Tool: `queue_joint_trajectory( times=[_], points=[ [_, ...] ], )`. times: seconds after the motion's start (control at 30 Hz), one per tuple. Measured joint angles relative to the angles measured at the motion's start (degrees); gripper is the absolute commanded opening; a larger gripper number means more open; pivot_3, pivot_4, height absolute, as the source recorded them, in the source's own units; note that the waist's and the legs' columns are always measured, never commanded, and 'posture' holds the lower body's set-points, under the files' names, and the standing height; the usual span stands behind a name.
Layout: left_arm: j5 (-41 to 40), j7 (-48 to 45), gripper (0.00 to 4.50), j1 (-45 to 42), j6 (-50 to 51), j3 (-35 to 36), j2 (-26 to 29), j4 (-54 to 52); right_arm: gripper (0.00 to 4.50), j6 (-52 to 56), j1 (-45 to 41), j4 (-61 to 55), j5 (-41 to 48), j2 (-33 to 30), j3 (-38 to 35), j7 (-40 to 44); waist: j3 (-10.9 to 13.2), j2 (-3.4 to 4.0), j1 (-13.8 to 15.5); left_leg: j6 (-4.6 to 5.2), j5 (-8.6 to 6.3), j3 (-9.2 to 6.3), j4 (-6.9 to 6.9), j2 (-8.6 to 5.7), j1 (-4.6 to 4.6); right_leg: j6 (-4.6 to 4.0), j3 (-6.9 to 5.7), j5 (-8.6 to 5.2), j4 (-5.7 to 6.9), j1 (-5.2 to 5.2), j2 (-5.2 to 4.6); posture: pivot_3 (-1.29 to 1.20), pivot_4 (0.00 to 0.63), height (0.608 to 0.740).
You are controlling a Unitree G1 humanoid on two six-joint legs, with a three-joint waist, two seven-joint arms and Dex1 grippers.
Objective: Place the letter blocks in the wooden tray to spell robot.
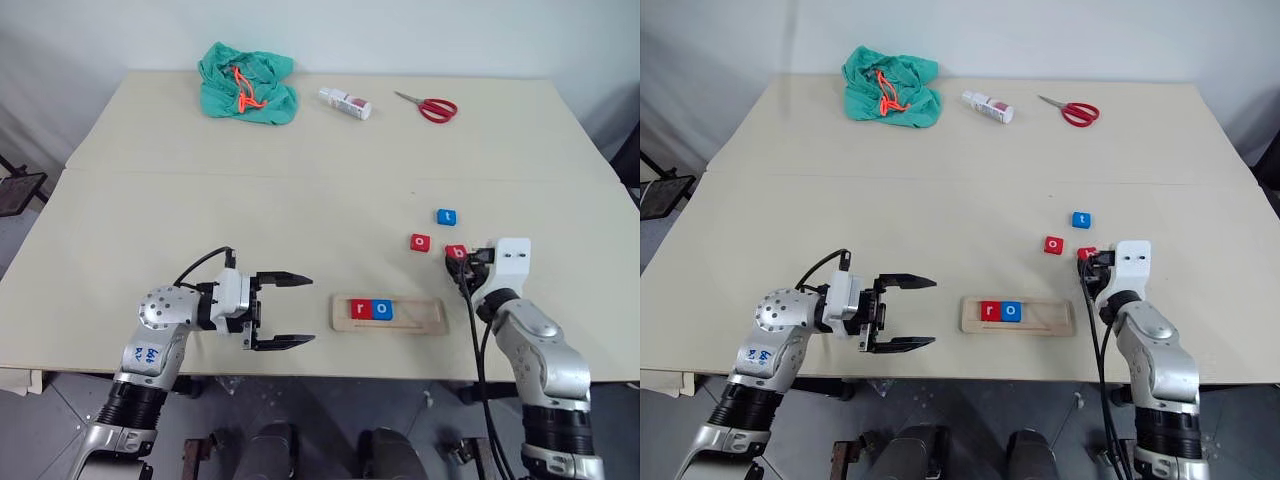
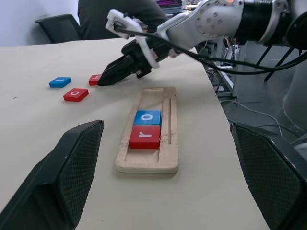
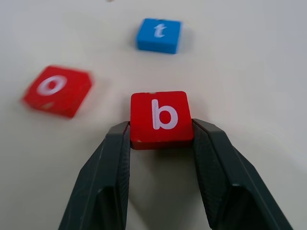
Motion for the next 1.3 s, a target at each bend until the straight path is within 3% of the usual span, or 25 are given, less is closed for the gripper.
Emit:
queue_joint_trajectory(
  times=[0.2,0.5,0.8,0.83,1.07,1.3],
  points=[
    [-1.99,-1.71,4.50,-1.82,0.05,1.23,0.18,3.39,1.46,4.51,12.92,-16.89,3.54,-0.53,-3.96,-0.02,0.00,0.00,0.18,0.00,0.00,0.00,-0.06,0.01,0.02,0.00,-0.01,0.00,-0.04,0.02,0.01,0.00,0.150,0.740],
    [-3.71,-6.11,4.50,-3.15,0.19,2.65,1.21,7.61,1.46,7.03,27.29,-28.11,4.77,2.62,-5.11,-2.21,-0.01,0.01,-0.12,-0.01,0.00,0.04,-0.12,0.00,0.09,0.00,0.06,0.00,-0.03,0.02,0.02,0.00,0.150,0.740],
    [-3.63,-9.98,4.50,-4.51,-1.99,2.48,0.93,11.31,1.46,7.03,27.38,-28.11,5.54,4.24,-5.15,-3.21,-0.01,0.00,-0.08,0.00,0.01,0.07,-0.12,-0.01,0.11,0.00,0.10,0.00,-0.03,0.03,0.01,0.00,0.150,0.740],
    [-3.55,-10.07,4.50,-4.82,-2.28,2.48,0.93,11.58,2.18,7.00,27.46,-28.10,5.60,4.33,-5.16,-3.25,-0.01,0.00,-0.04,0.00,0.01,0.07,-0.11,-0.01,0.11,0.00,0.10,0.00,-0.03,0.03,0.01,0.00,0.150,0.740],
    [-3.26,-10.02,4.50,-6.13,-3.27,2.49,0.51,12.82,4.47,5.38,28.45,-27.58,6.67,5.31,-5.26,-1.42,-0.01,0.00,-0.12,0.01,0.01,0.08,-0.12,-0.01,0.12,0.00,0.10,0.00,-0.02,0.02,0.01,0.00,0.150,0.740],
    [-3.11,-10.00,4.50,-6.43,-3.61,2.48,-0.11,13.27,4.47,1.83,30.58,-24.39,9.41,-2.76,-7.22,9.71,-0.01,0.00,-0.05,0.02,0.01,0.11,-0.09,-0.02,0.12,0.00,0.10,0.00,-0.03,0.05,0.01,0.00,0.150,0.740]
  ],
)
